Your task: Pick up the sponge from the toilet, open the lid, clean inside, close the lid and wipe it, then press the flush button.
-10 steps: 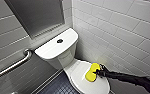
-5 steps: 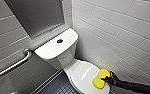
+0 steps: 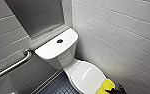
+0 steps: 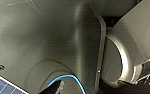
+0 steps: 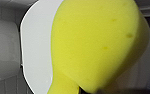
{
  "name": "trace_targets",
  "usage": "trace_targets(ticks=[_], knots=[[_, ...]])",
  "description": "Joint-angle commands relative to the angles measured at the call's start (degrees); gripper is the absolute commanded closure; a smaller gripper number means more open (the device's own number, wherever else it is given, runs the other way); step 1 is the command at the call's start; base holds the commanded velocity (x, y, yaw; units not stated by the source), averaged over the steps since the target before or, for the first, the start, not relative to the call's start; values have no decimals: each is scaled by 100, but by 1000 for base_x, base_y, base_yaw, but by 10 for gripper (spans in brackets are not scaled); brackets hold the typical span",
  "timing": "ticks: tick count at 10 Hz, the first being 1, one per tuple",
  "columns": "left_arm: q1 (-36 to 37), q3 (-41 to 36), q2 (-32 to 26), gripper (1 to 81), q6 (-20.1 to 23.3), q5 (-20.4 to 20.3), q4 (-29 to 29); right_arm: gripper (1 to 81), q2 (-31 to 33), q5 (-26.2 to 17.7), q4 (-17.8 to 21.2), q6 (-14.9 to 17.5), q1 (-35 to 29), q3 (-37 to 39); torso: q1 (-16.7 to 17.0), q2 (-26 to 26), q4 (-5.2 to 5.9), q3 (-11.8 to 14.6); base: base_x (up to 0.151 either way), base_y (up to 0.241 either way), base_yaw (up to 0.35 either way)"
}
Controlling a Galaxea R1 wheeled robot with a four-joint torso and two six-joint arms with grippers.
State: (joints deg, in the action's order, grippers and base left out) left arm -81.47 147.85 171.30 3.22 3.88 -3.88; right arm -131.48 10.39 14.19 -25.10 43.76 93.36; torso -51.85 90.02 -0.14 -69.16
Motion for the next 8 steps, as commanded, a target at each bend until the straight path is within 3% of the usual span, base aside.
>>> trace_targets(ticks=[1,4,6,8], knots=[[-163,-54,27,10,56,518,27,811,637,491,49,5,328,-565,0,0,0,0,0,0,0],[-164,-54,10,10,56,517,27,811,953,1140,-91,-30,1349,-740,0,2,0,0,0,0,0],[-163,-54,18,10,56,517,27,811,1444,1194,-616,14,1842,-1310,0,4,0,0,0,0,0],[-172,-89,27,10,56,509,10,811,2061,1185,-1059,14,1861,-1945,0,4,0,0,0,0,0]])
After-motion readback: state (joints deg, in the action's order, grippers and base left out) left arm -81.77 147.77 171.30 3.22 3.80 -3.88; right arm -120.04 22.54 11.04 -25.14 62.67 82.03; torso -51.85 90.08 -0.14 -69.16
